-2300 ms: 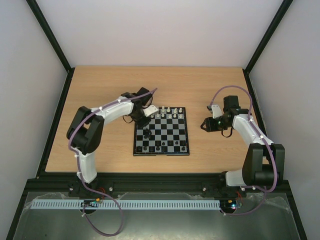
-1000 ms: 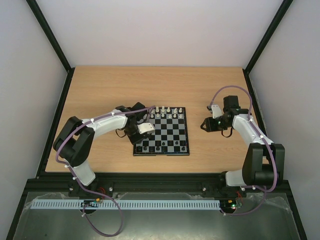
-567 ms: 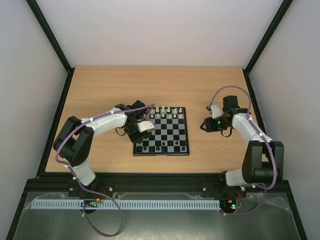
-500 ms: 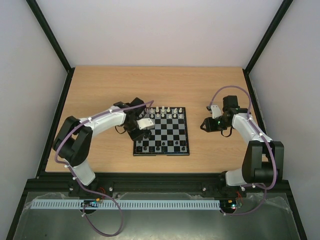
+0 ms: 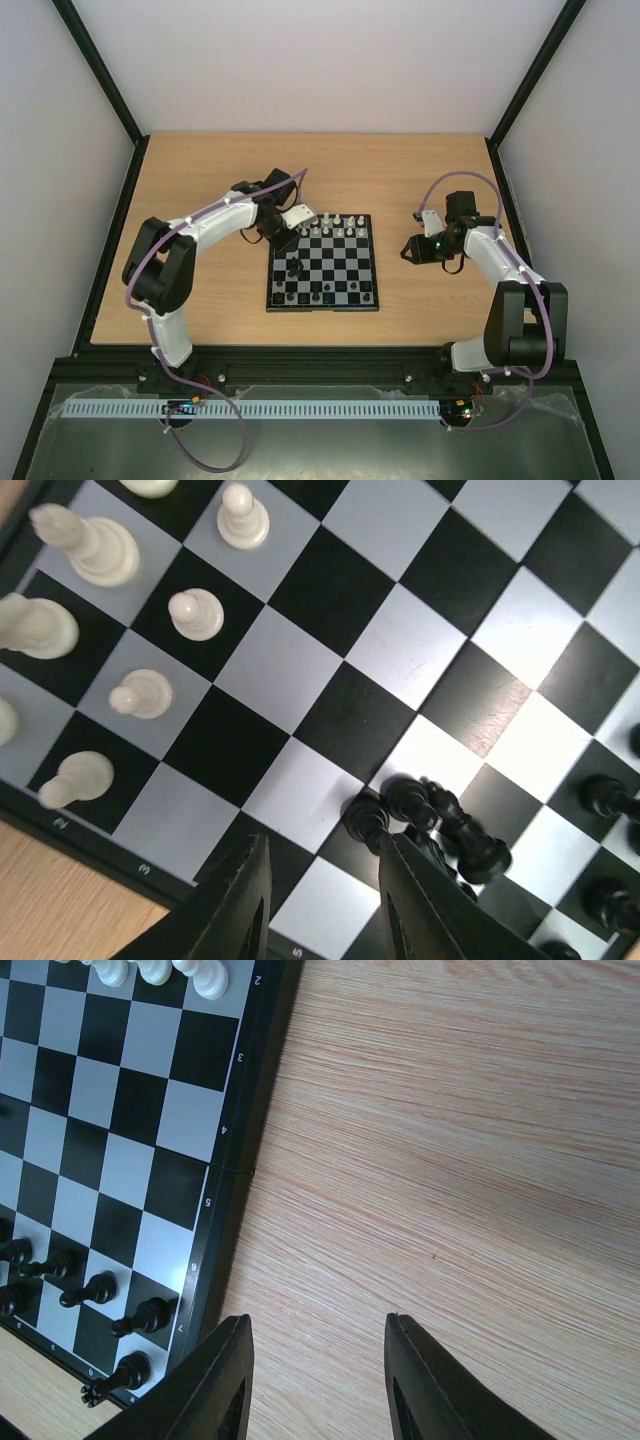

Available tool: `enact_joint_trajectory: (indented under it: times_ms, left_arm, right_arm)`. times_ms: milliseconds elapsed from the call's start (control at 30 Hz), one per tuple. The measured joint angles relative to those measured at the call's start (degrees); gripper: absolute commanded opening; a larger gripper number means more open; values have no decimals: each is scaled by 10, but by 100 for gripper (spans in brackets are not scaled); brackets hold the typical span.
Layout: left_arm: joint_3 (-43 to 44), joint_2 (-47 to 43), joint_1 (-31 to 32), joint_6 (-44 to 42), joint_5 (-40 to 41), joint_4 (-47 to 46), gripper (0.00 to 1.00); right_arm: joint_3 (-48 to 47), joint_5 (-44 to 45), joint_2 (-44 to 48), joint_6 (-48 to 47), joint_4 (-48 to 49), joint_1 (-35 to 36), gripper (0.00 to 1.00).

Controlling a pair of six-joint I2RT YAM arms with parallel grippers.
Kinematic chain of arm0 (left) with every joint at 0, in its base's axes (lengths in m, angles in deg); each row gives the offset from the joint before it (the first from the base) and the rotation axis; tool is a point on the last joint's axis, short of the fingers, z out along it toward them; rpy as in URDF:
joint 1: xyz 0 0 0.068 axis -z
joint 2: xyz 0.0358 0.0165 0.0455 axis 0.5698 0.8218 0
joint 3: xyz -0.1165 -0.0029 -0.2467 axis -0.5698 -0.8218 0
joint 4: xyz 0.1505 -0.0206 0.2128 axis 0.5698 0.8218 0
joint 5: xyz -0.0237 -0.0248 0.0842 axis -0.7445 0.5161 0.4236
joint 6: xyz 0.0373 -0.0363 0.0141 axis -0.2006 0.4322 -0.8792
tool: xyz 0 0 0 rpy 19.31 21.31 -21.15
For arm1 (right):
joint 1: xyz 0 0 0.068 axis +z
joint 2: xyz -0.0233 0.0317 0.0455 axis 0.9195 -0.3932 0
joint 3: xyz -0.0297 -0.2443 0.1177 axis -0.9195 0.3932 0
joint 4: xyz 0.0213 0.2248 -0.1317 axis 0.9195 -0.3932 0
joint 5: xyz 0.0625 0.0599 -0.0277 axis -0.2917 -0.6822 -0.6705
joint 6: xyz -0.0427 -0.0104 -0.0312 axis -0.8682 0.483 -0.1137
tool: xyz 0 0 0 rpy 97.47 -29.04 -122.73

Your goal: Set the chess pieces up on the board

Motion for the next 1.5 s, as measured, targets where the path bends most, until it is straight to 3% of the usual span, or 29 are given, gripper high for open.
enact_joint_trajectory:
  times_ms: [667, 1133, 1500]
  left_arm:
    - [0, 46, 14, 10, -7, -2, 32]
    - [-13, 51, 26, 6, 20, -2, 9]
    - [-19, 20, 26, -16, 19, 0, 6]
  right_arm:
    - [0, 4, 0, 0, 0, 0, 37]
    - [0, 4, 0, 0, 0, 0, 37]
    - [0, 4, 0, -1, 0, 0, 37]
